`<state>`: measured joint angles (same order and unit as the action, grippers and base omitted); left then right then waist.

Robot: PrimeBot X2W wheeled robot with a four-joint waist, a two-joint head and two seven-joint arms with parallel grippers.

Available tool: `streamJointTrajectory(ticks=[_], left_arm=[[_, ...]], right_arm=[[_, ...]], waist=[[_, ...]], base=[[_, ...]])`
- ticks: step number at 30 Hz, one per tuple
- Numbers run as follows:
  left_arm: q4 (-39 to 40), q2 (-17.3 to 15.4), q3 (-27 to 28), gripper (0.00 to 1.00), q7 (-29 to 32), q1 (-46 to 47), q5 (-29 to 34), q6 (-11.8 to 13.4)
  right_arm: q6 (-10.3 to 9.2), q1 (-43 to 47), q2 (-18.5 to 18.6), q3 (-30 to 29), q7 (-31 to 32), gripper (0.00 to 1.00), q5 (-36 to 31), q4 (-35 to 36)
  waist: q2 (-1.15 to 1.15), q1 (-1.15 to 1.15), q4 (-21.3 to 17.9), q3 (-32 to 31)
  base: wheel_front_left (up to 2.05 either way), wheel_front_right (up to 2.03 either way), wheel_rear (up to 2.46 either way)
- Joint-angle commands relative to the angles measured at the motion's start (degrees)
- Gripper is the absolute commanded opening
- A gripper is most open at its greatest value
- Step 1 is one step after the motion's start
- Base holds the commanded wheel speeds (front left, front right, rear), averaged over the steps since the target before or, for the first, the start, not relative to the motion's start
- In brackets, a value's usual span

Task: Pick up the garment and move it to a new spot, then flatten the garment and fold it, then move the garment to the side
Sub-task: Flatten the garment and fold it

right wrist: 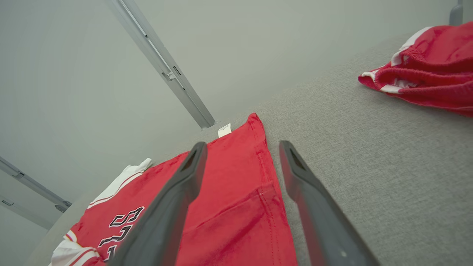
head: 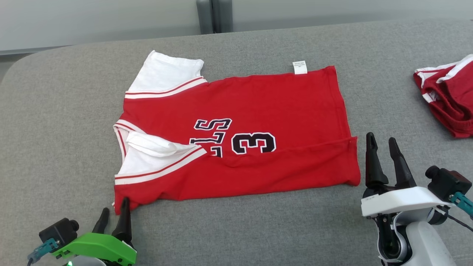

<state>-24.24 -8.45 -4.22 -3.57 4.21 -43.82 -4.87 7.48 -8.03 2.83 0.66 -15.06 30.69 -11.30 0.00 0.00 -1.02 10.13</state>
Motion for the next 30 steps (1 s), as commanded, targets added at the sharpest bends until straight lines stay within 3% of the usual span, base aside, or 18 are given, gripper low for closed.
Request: streamJointTrajectory(ticks=[1,2,3,4,7,8,19,28,29,30], left_arm=[[-0.27,-0.22,-0.05,1.00,0.22,0.96,-0.56,0.39],[-0.49,-0.24,-0.10,1.00,0.35,1.10,-0.60,0.50],[-0.74,-0.17,-0.18,0.86,0.58,1.22,-0.65,0.75],[-0.96,-0.12,-0.32,0.61,0.92,1.26,-0.69,0.87],[-1.30,0.08,-0.90,0.22,1.90,1.39,-0.88,0.78],[-1.33,0.12,-1.08,0.00,2.22,1.38,-0.91,0.78],[3.62,-1.14,-0.20,0.00,0.69,0.93,-0.74,1.38],[6.78,-1.50,-0.54,0.00,0.39,0.27,-0.13,2.07],[6.88,-1.52,-0.54,0.00,0.32,0.19,-0.15,2.08],[6.98,-1.64,-0.57,0.00,0.19,0.11,-0.08,2.02]], right_arm=[[0.02,-0.26,0.13,-0.09,-0.14,1.00,-0.23,-0.03],[0.02,-0.28,0.13,-0.13,-0.14,1.00,-0.28,-0.10],[0.02,-0.27,0.13,-0.15,-0.14,1.00,-0.36,-0.19],[0.02,-0.25,0.13,-0.12,-0.14,1.00,-0.43,-0.29],[0.02,-0.27,0.13,0.03,-0.14,1.00,-0.69,-0.67],[0.02,-0.24,0.13,0.06,-0.14,1.00,-0.96,-0.87],[0.02,-1.22,0.12,0.89,2.27,1.00,-3.52,-13.65],[0.01,-4.71,0.10,5.14,4.05,1.00,-2.00,-22.82],[0.01,-5.07,0.06,5.33,3.93,0.97,-1.93,-23.69],[0.01,-5.52,0.05,5.56,3.81,0.56,-1.78,-24.69]], waist=[[0.00,0.00,-0.42,0.38],[0.00,0.00,-0.56,0.50],[0.00,0.00,-0.72,0.62],[0.00,0.00,-0.84,0.70],[0.00,0.00,-1.16,0.94],[0.00,0.00,-1.20,0.97],[0.00,0.00,-0.29,0.74],[0.00,0.00,0.60,0.46],[0.00,0.00,0.66,0.36],[0.00,0.00,0.71,0.24]], base=[[0.00,0.00,0.00],[0.00,0.00,0.00],[0.00,0.00,0.00],[0.00,0.00,0.00],[0.00,0.00,0.00],[0.00,0.00,0.00],[0.00,0.00,0.00],[0.00,0.00,0.00],[0.00,0.00,0.00],[0.00,0.00,0.00]])
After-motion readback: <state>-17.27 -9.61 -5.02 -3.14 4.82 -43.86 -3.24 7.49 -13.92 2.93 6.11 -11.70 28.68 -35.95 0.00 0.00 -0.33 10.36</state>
